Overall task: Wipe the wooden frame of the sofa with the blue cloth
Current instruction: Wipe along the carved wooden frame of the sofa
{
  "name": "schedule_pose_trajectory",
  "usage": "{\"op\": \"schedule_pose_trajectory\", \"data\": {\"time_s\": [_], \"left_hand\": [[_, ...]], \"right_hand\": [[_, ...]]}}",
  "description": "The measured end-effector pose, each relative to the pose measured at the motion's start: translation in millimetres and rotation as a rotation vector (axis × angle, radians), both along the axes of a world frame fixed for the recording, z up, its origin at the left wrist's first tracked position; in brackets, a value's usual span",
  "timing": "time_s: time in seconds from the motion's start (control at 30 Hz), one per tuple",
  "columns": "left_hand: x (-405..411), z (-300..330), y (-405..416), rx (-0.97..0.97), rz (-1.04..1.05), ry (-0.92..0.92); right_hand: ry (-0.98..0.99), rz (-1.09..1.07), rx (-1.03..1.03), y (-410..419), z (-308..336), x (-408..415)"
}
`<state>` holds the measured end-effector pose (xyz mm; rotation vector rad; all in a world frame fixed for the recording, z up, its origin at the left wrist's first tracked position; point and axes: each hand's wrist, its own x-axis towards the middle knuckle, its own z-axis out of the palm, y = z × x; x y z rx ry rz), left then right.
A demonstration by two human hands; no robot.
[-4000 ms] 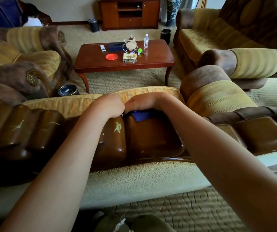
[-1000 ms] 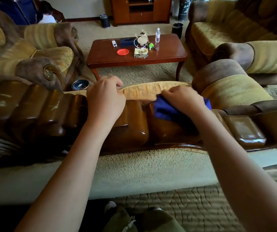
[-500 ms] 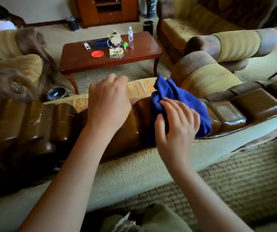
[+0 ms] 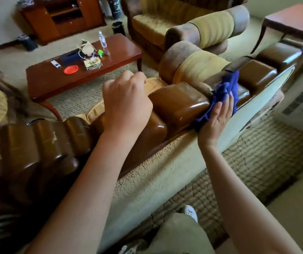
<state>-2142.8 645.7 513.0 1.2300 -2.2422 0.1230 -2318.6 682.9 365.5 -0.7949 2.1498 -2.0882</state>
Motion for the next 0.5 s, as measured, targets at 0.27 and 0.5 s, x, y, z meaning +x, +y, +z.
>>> {"op": "schedule_pose_trajectory", "data": {"time_s": [0.27,0.5], "left_hand": [[-0.2,-1.3,0.6,-0.041,-0.025,0.045],[-1.6,-1.3,2.5,-0.03,-0.051,0.121]], "right_hand": [[-0.186,0.059,-0.028,37.0,-11.7,100.2],[0.213,0.094,0.114,69.6,-32.8,192.6]]}}
